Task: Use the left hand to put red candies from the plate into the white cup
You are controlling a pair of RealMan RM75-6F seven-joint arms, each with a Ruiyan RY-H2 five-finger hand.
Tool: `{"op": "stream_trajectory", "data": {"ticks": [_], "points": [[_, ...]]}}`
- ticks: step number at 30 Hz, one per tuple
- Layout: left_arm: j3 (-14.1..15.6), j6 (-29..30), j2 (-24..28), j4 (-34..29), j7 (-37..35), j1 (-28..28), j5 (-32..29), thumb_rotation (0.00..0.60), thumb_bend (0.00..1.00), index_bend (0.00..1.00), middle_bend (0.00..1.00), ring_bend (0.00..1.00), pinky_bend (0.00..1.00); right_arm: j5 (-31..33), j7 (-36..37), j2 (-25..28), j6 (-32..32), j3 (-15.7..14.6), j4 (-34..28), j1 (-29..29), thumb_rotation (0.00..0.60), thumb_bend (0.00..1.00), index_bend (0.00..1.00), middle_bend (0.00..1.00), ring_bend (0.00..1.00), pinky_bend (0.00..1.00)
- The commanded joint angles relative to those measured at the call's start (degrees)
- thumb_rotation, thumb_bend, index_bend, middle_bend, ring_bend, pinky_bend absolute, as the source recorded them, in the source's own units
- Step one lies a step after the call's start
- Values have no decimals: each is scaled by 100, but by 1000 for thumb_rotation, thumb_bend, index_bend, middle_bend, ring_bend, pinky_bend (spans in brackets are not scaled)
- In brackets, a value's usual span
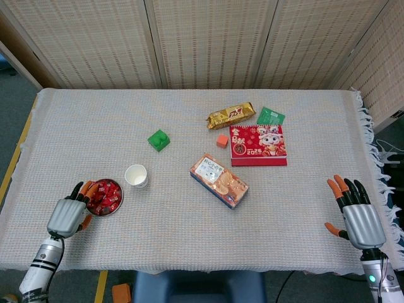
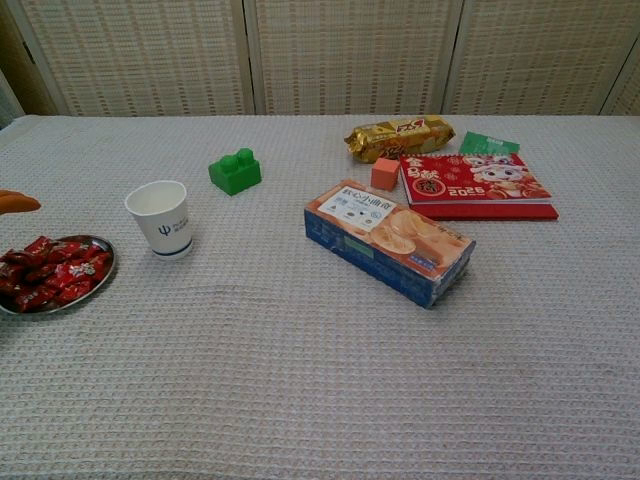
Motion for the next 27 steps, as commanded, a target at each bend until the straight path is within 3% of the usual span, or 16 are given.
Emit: {"op": "stream_trajectory", "data": {"ticks": [1, 12, 27], "points": [[-42, -177, -93, 35, 297, -129, -205, 600, 376, 0, 0, 0, 572, 0, -16, -1, -10, -6, -4, 1, 600, 23, 0, 0, 0, 0], [-104, -584, -418, 197, 1105, -488, -814, 600, 369, 0, 0, 33, 721, 46, -27, 15, -79, -5, -19, 24, 600, 23, 0, 0, 0, 0], [-64, -734, -772, 683, 1164, -746, -1089, 600, 367, 1, 54, 169, 815, 54, -36, 23, -83, -10, -33, 24, 600, 23, 0, 0, 0, 0]]}}
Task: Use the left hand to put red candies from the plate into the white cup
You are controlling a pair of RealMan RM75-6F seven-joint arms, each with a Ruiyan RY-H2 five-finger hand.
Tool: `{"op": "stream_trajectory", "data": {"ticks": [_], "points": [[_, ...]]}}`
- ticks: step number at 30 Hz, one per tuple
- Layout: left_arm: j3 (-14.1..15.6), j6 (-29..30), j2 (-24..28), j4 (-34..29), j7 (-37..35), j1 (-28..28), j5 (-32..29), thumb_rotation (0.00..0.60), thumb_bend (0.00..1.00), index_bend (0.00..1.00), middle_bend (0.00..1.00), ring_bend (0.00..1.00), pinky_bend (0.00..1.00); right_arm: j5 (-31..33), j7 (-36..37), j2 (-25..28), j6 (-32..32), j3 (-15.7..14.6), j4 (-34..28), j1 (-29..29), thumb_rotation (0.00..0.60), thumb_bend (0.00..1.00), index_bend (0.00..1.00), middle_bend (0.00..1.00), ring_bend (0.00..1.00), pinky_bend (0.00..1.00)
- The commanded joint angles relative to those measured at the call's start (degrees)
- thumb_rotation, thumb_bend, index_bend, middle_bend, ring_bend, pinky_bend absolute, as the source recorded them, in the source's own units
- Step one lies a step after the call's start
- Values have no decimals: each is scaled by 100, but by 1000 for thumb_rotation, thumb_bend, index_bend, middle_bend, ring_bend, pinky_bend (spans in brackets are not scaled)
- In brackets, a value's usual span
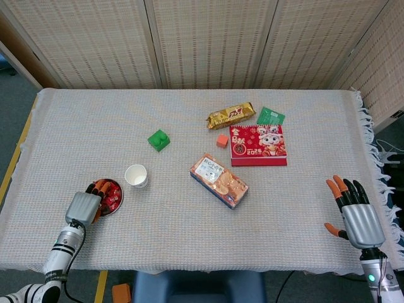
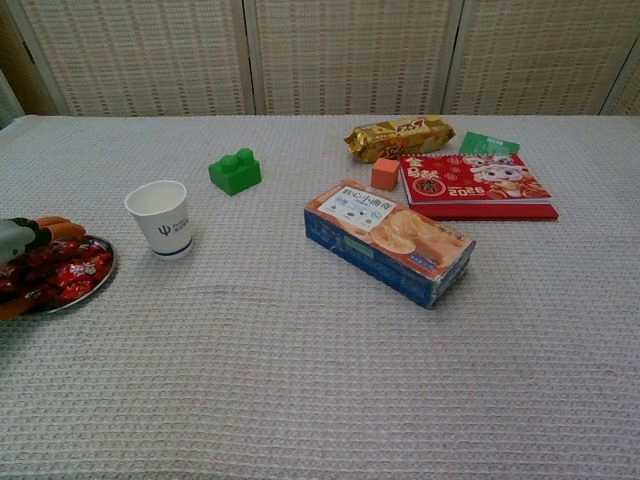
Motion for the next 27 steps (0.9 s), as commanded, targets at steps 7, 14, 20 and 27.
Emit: {"op": "stream_trajectory", "data": {"ticks": [7, 14, 20, 27], "points": [[65, 51, -244, 368, -165, -103, 115, 600, 364, 81, 150, 280, 862, 4, 9, 12, 12, 2, -5, -5, 600, 23, 0, 0, 0, 0], [148, 208, -352, 535, -273, -106, 311, 600, 364, 194, 197, 303, 893, 4, 2, 25, 14, -4, -18, -11, 600, 23, 0, 0, 0, 0], [190, 348, -428, 648, -332, -98, 448, 600, 363, 260, 223, 321, 907, 5, -4, 48, 21, -14, -51, -24, 600, 23, 0, 0, 0, 0], [210, 439, -502, 773, -445, -88, 553, 600, 366, 331, 287, 375, 944, 21, -20, 62, 9, -16, -72, -27, 600, 23, 0, 0, 0, 0]]}}
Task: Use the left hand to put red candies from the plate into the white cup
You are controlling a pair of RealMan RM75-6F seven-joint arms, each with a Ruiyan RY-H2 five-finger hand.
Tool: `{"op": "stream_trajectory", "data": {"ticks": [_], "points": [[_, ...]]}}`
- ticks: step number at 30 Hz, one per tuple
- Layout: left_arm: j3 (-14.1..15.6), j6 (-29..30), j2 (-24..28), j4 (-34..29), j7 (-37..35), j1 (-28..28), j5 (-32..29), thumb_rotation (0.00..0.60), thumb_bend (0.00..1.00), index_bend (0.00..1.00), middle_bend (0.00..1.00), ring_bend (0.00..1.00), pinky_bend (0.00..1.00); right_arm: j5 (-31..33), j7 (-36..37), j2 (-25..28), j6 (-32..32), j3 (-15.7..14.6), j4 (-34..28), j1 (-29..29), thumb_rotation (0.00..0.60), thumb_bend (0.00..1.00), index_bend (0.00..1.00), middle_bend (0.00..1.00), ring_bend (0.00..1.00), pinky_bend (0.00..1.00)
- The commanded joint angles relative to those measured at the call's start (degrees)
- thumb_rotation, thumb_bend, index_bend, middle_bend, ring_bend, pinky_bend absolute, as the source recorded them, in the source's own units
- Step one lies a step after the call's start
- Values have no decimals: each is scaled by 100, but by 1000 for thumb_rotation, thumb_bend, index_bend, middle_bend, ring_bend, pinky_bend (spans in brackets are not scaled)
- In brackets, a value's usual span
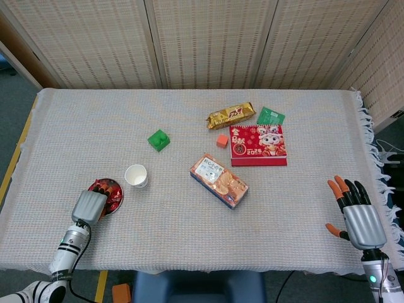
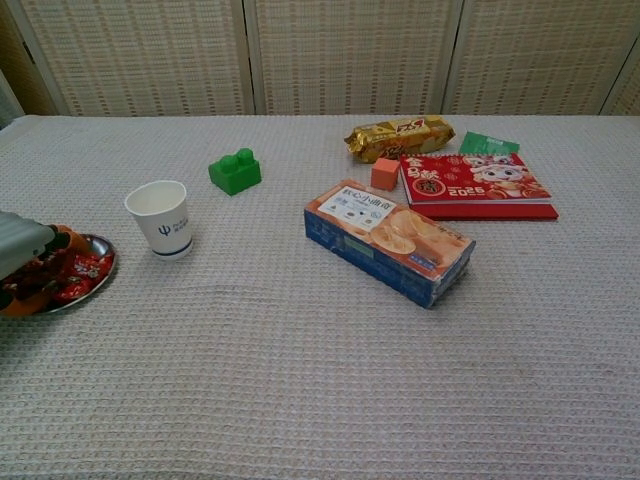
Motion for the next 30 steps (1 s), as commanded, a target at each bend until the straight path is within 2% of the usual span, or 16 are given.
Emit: {"op": "stream_trajectory", "data": {"ticks": [1, 16, 30], "points": [[13, 54, -55, 96, -99, 6, 71, 600, 364, 345, 300, 385, 950, 10, -7, 9, -8, -1, -13, -1, 600, 23, 0, 0, 0, 0], [-3, 316, -249, 539, -669, 50, 359, 600, 398, 470, 458, 467, 988, 60, -55, 36, -63, -4, -62, 4, 600, 23, 0, 0, 0, 0], [-94, 550, -72, 477, -1205, 100, 534, 600, 476, 568, 552, 515, 999, 90, -86, 36, -88, 2, -79, 12, 600, 23, 0, 0, 0, 0]]}}
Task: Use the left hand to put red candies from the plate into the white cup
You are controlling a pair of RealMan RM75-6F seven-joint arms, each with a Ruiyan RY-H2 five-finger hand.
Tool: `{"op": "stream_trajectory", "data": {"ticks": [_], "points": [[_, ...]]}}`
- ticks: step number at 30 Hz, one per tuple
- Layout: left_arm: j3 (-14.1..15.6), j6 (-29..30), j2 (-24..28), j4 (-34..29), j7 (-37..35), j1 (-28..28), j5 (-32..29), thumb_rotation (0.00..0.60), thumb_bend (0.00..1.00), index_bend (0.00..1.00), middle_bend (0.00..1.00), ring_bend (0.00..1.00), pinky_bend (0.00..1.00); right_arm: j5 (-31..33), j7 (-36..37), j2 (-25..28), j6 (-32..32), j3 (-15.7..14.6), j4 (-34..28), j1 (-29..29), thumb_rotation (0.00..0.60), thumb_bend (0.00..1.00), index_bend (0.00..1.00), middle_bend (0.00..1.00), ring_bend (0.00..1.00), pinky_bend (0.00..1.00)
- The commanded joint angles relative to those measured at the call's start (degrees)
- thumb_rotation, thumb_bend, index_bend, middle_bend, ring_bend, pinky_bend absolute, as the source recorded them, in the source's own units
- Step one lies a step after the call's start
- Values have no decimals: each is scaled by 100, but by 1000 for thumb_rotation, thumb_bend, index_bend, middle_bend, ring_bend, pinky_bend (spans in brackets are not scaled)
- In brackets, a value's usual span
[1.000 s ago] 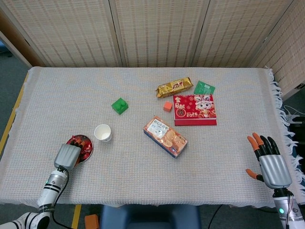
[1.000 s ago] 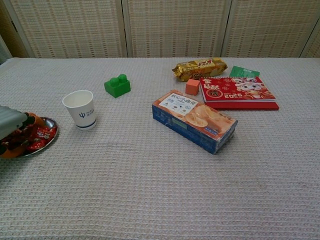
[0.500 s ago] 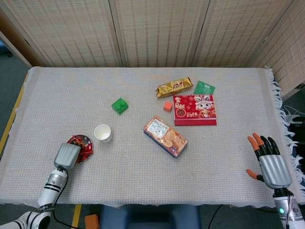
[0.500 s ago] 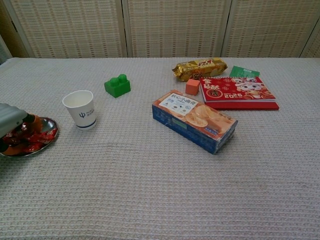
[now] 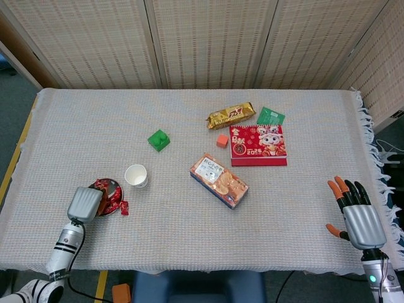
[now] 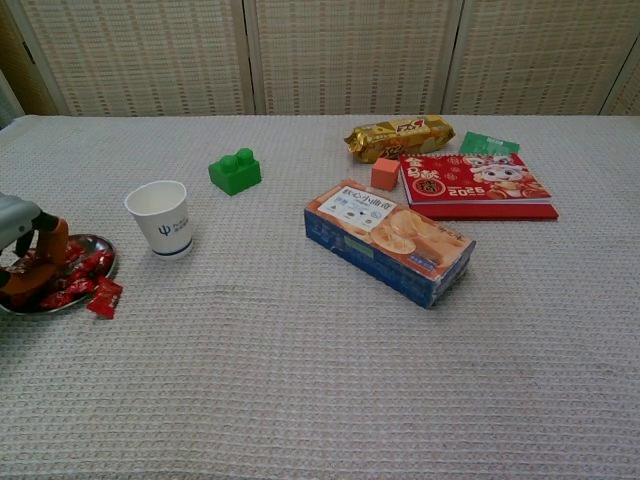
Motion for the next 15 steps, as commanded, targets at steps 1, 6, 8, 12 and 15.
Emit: {"op": "stream_trajectory", "data": {"ticks": [1, 6, 8, 12, 15], "points": [[-49, 21, 97, -102, -116, 5, -2, 600, 476, 571, 555, 518, 1000, 5, -8, -1, -4, 2, 1, 2, 600, 23, 0, 0, 0, 0], [-119, 77, 216, -215, -220, 20, -19, 600, 478, 585, 570, 526, 1000, 23, -31, -10, -36, 2, 2, 15, 600, 23, 0, 0, 0, 0], [-138, 77, 255, -252, -254, 21, -30, 600, 478, 586, 572, 527, 1000, 25, -40, -13, -41, 2, 0, 17, 600, 23, 0, 0, 0, 0], [-243, 239, 386, -447, -379, 17, 22, 600, 478, 586, 572, 528, 1000, 34, -51, -19, -49, 2, -1, 20, 600, 23, 0, 0, 0, 0], [-348, 387, 510, -708, -464, -23, 112, 600, 478, 583, 569, 528, 1000, 40, -66, -22, -76, -4, -2, 30, 600, 23, 0, 0, 0, 0]]}}
